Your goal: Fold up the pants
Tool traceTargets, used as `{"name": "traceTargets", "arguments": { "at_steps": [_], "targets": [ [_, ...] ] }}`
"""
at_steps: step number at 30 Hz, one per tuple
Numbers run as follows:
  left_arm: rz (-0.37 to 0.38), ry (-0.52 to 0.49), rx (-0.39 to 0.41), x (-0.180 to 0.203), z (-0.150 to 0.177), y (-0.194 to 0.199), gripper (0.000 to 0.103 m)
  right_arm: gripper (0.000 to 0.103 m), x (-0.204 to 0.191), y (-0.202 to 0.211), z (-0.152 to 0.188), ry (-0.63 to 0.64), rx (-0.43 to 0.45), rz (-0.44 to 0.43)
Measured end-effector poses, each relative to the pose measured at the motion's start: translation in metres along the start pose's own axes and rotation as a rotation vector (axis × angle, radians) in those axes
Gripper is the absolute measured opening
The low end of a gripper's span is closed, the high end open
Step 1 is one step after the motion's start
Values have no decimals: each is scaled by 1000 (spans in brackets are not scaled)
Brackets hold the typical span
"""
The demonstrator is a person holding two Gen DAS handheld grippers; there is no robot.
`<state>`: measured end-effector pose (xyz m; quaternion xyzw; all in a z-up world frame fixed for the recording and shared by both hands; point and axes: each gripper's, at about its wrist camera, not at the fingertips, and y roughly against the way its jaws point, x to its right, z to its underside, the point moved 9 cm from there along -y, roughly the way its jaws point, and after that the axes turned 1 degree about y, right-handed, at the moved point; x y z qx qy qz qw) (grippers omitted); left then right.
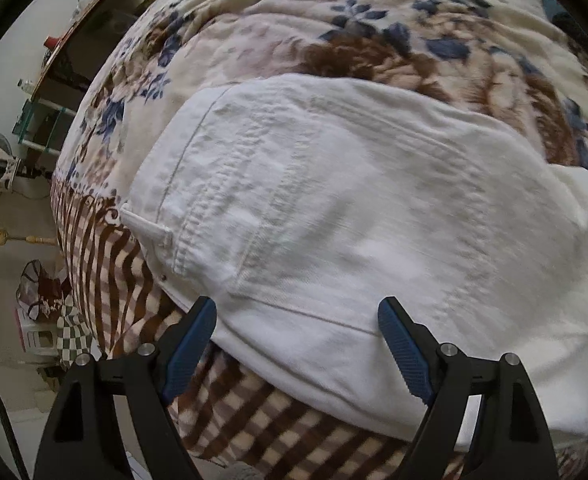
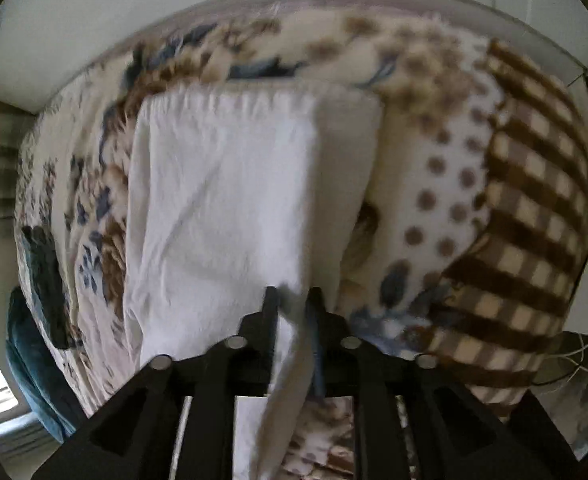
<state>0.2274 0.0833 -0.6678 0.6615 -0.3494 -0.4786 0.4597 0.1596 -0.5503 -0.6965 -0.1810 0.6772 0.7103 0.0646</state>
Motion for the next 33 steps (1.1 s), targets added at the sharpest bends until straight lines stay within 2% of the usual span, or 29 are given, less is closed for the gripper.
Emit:
{"name": "traceTargets", "arguments": {
  "at_steps": [1,3,5,6,7,8,10,12,14,16,17,19,20,21,23,25,27,30,32,33],
  "targets": [
    [5,-8,9,3,2,4,82,31,-2,6,-3,4,23,-35],
    [17,-31,31,10,5,15,82,51,-5,3,-4,17,12,-48],
    [25,-46,32,16,7,17,82,51,-8,-6,-6,31,-13,-41],
    [27,-46,30,19,9,17,82,36,-10,-11,-4,48,-30,-12],
    [29,-44,25,20,10,16,82,14,-14,-13,-4,78,-21,2],
    [28,-41,17,21,12,15,82,7,-18,-11,-5,125,-5,34],
    [30,-30,11,21,14,14,82,6,-29,3,-7,223,46,76],
    [29,-24,9,19,17,13,82,6,-27,7,-12,241,79,119],
    [35,-15,-2,16,21,12,82,8,-14,-9,-9,205,15,147],
    [45,-1,-22,10,26,10,82,17,-7,-23,-1,202,-87,211],
    [62,20,-36,4,27,10,82,18,-8,-19,4,198,-99,210],
    [98,76,-59,-9,30,10,82,19,-21,2,25,214,-84,150],
    [129,118,-74,-19,31,10,82,25,-28,10,39,231,-88,123],
    [150,159,-87,-27,31,9,82,36,-38,15,60,247,-118,74],
    [195,261,-122,-51,32,2,82,47,-56,13,105,267,-218,-21],
    [258,360,-158,-71,29,-8,82,47,-75,0,161,289,-366,-94],
    [340,461,-198,-88,24,-22,82,47,-86,-19,205,300,-459,-110],
    [423,589,-224,-110,13,-44,82,47,-90,-40,236,287,-505,-109],
    [468,626,-242,-114,6,-58,82,47,-90,-52,247,268,-515,-104],
    [463,632,-247,-116,2,-66,80,47,-89,-58,251,262,-520,-96]
  ]
}}
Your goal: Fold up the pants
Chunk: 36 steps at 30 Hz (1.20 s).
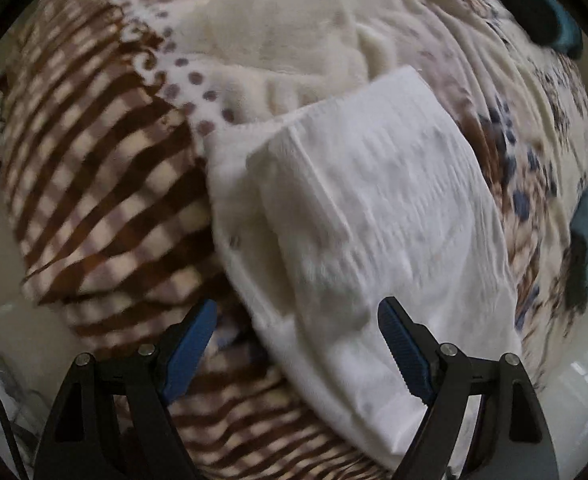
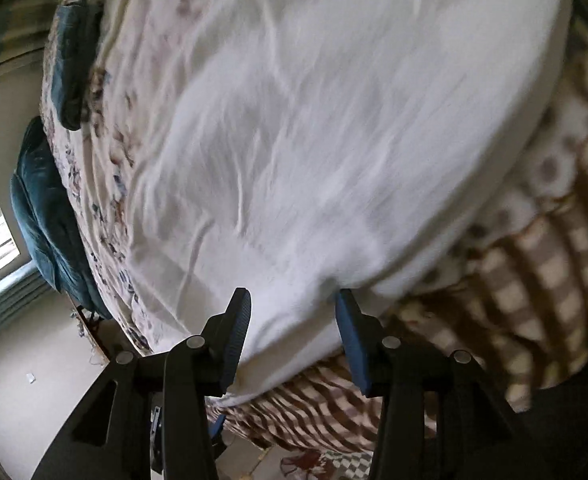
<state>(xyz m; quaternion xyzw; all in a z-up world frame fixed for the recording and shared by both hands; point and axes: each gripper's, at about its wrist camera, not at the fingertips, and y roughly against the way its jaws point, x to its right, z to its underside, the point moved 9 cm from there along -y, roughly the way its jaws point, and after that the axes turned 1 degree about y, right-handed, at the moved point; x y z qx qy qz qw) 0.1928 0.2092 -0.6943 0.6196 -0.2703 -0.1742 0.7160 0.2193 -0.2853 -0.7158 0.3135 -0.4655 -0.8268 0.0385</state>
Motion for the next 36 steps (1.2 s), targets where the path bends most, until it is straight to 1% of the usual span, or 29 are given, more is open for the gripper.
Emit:
{"name": "traceTargets", "arguments": {
  "at_steps": [2,3,5,6,7,8,9,10,11,13,15,17,19,22,24,25,27,28,29,30,32,34,35,36],
  "targets": [
    [-7,-4,15,1,-10,-7,72,47,4,-12,6,-29,5,-6],
    [-21,-14,21,2,-13,-10,63,47,5,-15,7,-33,7,-5],
    [-51,-34,44,7,-15,-12,57,47,7,-18,6,-36,28,-12],
    [-68,-50,59,9,-15,-12,52,45,6,-21,4,-37,34,-10],
    [-92,-75,78,11,-13,-10,46,41,6,-22,4,-28,41,5],
    [-100,-84,92,13,-11,-8,43,22,6,-25,1,-22,56,27],
    [-100,-87,106,14,-9,-5,37,11,3,-23,-3,-19,72,51],
    [-99,-88,115,13,-7,-3,31,10,3,-19,-1,-12,86,45],
    [-92,-86,116,10,-6,1,29,8,5,-10,-1,-2,92,50],
    [-74,-76,108,6,-3,6,24,7,-3,2,5,57,114,69],
    [-63,-87,103,1,-2,13,22,7,-9,16,13,112,128,96],
    [-67,-110,96,-2,0,18,22,7,-8,28,18,122,131,110],
    [-83,-133,97,-4,3,20,22,7,-1,32,20,126,111,138],
    [-114,-141,82,-7,-2,13,22,7,18,23,16,130,94,205],
    [-116,-142,59,-6,-2,-1,22,7,22,9,13,127,66,226],
    [-108,-133,65,-5,-4,-1,24,8,24,4,10,134,41,244],
    [-77,-139,60,-6,0,6,25,11,25,3,9,124,19,230],
    [-75,-144,58,-6,1,10,28,13,24,6,10,114,-2,202],
    [-68,-143,55,-8,3,17,28,18,23,7,9,108,-6,191],
    [-55,-139,51,-8,6,22,28,29,23,12,9,102,-5,184],
    [-54,-129,45,-11,13,32,30,41,25,26,12,104,5,209],
    [-62,-159,43,-3,25,43,30,41,21,38,17,146,17,239],
    [-82,-201,44,5,33,46,30,41,9,37,22,188,15,260],
    [-85,-244,41,16,40,47,31,42,-6,36,26,253,-3,270]
  ]
}}
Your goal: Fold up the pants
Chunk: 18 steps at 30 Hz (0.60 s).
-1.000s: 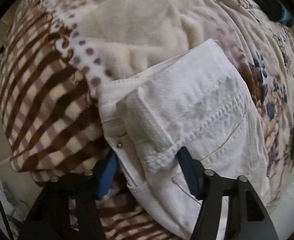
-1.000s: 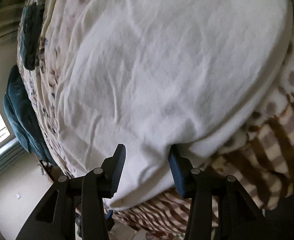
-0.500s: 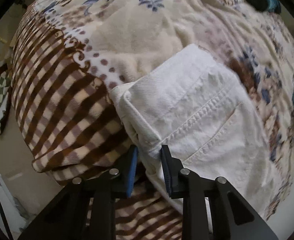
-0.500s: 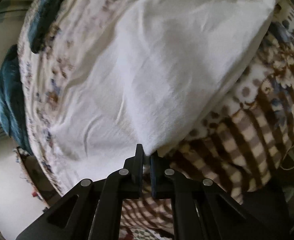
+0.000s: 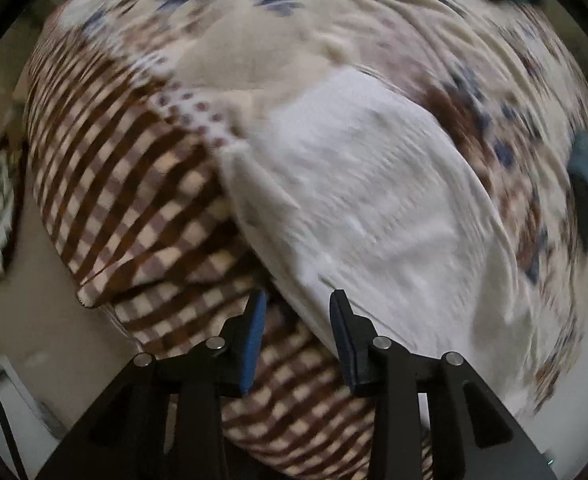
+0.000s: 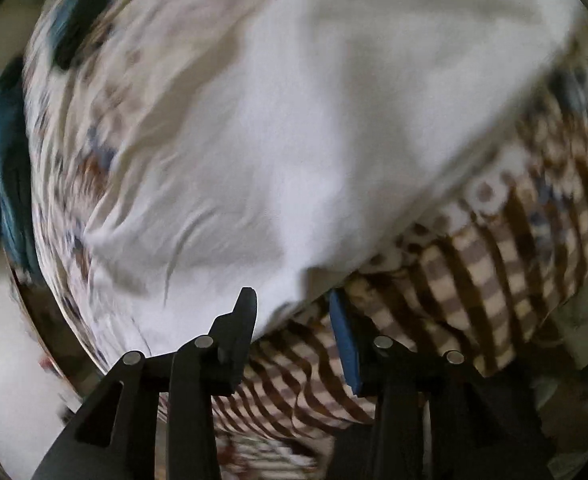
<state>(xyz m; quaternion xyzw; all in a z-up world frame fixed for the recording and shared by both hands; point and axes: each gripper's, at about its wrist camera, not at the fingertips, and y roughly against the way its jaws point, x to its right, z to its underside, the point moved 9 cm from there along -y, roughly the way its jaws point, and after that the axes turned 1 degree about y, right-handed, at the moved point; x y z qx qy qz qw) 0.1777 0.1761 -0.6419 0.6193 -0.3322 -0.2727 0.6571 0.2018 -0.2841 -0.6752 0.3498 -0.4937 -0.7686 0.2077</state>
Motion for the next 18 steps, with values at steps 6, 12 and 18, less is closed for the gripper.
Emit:
{"name": "traceTargets", "arguments": {
  "at_steps": [6,12,18],
  "targets": [
    [53,-277,-13,115,1,-11,31,70,-134,-11,-37,473,-58,-18],
    [265,-152,-323,188,-3,-50,31,70,-245,-64,-71,959,-232,36],
    [273,-59,-400,200,0,-47,31,41,-261,-107,-56,1267,-420,67]
  ]
}}
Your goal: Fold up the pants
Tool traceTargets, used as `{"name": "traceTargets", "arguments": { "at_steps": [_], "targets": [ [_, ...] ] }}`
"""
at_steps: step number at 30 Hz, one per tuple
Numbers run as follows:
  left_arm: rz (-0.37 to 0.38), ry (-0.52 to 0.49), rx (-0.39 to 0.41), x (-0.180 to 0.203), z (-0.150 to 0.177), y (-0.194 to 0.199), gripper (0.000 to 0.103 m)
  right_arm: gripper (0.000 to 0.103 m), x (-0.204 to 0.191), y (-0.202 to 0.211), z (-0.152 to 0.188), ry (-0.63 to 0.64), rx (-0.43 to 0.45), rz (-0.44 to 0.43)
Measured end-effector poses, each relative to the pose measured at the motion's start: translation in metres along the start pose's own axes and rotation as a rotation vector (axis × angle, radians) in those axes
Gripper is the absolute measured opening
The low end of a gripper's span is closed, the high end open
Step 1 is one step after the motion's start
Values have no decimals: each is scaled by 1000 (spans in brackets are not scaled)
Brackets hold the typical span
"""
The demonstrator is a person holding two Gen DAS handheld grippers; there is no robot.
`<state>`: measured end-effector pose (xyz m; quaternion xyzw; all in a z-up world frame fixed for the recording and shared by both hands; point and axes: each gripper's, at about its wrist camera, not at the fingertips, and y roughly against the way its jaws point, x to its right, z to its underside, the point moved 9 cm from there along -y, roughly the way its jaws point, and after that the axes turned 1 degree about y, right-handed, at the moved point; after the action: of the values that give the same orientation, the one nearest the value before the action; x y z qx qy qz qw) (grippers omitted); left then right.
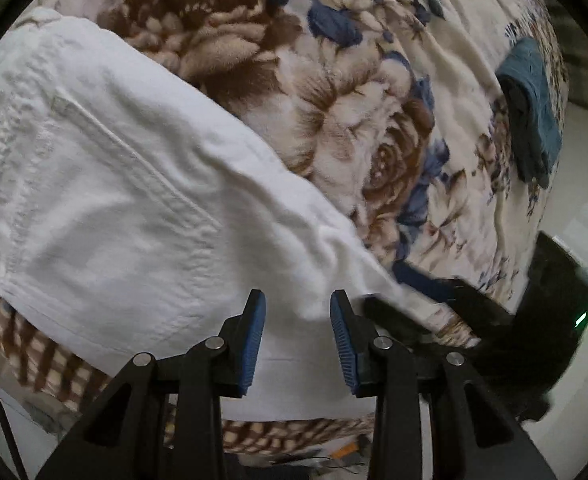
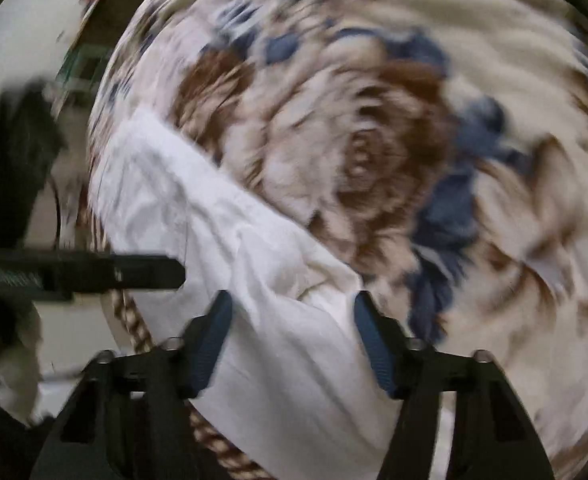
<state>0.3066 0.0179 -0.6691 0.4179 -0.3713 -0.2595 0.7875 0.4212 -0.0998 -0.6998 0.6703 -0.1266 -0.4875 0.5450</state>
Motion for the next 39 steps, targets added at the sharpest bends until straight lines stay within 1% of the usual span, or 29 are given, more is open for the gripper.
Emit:
{"name": "traceTargets", "arguments": {
  "at_steps": [1,2,3,5,6,7,8,10,11,14,15,16,17,18,20,21,22,23,24,25,27,28,30,31,32,34,35,38,39],
  "targets": [
    [-9,12,-13,3,0,-1,31,30,-2,-4,4,23,-19,-5],
    [-5,23,-21,7,-2,-4,31,22,-3,-4,6,26,-21,-23],
    [5,34,-34,12,-2,-5,32,18,-6,-2,9,33,-10,-43],
    [4,62,-48,18,-3,-6,35,14,-9,6,16,44,19,-55],
    [11,73,-55,22,-2,-6,38,11,-13,9,17,47,35,-70],
    [5,77,-64,26,0,-7,41,10,-17,14,21,55,52,-79],
    [-6,77,-70,28,0,-8,43,10,-21,19,25,63,63,-92],
    [-53,65,-79,31,2,-14,50,9,-29,26,34,88,82,-115],
    [-82,61,-81,30,3,-17,50,9,-34,29,39,107,83,-129],
    [-159,52,-83,22,5,-27,50,8,-53,32,46,146,83,-158],
    [-166,48,-75,20,5,-29,49,8,-58,31,48,156,77,-175],
    [-166,40,-57,18,5,-29,37,8,-59,32,51,172,67,-182],
    [-171,29,-37,16,5,-29,32,9,-60,29,51,170,57,-185],
    [-168,27,-23,14,5,-27,26,11,-56,28,50,142,40,-207],
    [-146,49,-5,8,8,-25,24,12,-40,30,45,-1,24,-334],
    [-141,56,-1,5,10,-24,22,17,-28,32,41,-102,24,-429],
    [-132,64,3,3,11,-24,22,23,-20,33,38,-163,30,-482],
    [-127,68,6,4,11,-24,22,39,-7,33,35,-249,36,-544],
    [-123,71,11,4,11,-23,22,47,-2,31,34,-290,35,-581],
    [-117,74,17,4,11,-23,22,48,5,27,34,-339,29,-628],
    [-105,76,27,6,10,-20,22,48,13,15,34,-409,-4,-680],
    [-98,77,33,8,10,-18,22,48,13,9,37,-424,-30,-720],
    [-86,69,46,12,9,-12,21,48,11,-5,35,-455,-55,-748],
    [-79,65,55,13,8,-10,21,48,7,-12,36,-457,-79,-778],
    [-74,62,62,14,8,-7,22,48,6,-18,33,-470,-81,-781],
    [-91,57,83,9,3,-2,21,48,8,-33,27,-509,-89,-806],
    [-92,63,79,7,2,-3,21,48,12,-37,23,-540,-74,-812],
    [-86,101,62,-4,1,-6,22,48,28,-43,13,-642,-32,-890],
    [-90,100,64,-7,1,-5,22,50,31,-44,11,-661,-28,-913]
  ]
}}
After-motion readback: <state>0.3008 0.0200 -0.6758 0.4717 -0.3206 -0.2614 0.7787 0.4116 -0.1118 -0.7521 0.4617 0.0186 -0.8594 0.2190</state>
